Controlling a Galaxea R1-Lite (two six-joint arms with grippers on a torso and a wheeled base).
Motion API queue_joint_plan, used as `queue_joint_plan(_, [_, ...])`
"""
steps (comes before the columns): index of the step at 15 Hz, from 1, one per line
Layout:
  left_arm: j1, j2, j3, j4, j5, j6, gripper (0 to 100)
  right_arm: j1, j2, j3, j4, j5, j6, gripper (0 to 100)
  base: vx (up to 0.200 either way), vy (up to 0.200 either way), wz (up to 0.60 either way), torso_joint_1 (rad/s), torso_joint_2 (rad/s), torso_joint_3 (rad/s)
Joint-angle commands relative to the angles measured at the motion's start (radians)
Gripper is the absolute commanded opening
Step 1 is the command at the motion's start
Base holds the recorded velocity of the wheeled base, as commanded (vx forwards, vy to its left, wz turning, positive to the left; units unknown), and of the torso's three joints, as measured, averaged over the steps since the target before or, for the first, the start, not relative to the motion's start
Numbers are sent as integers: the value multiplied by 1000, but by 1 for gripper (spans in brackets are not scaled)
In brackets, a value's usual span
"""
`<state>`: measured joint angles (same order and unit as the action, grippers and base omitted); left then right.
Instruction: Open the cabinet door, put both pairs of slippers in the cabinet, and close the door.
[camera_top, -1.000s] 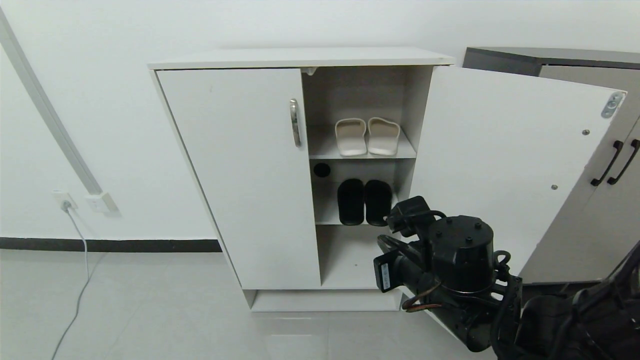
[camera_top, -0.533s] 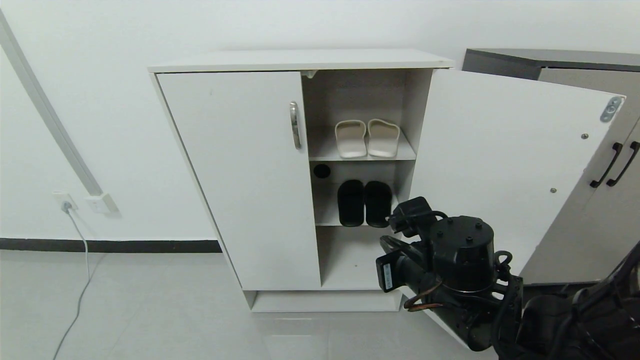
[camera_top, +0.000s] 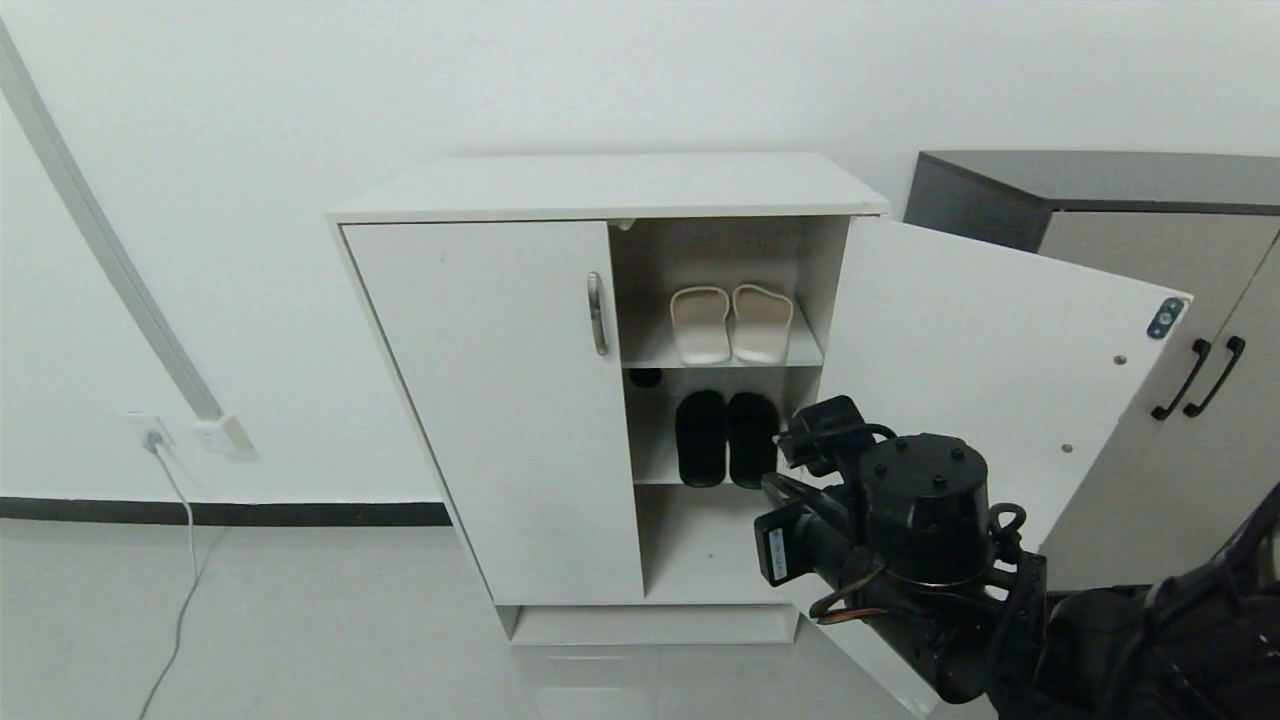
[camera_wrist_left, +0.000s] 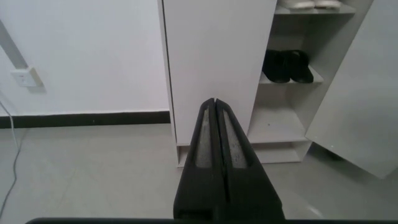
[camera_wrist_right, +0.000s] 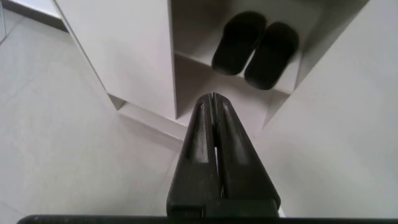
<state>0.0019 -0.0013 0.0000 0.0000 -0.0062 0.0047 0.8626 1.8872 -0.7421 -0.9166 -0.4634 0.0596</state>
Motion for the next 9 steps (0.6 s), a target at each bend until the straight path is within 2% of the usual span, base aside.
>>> queue_joint_plan(1, [0, 1, 0, 0, 0, 0, 0, 0, 0, 1, -1, 0, 0, 0, 0, 0, 0, 119, -452, -344])
queue_joint_plan(9, [0, 1, 0, 0, 0, 0, 0, -11, 1, 9, -2, 3, 0, 0, 0, 0, 0, 143, -475, -333])
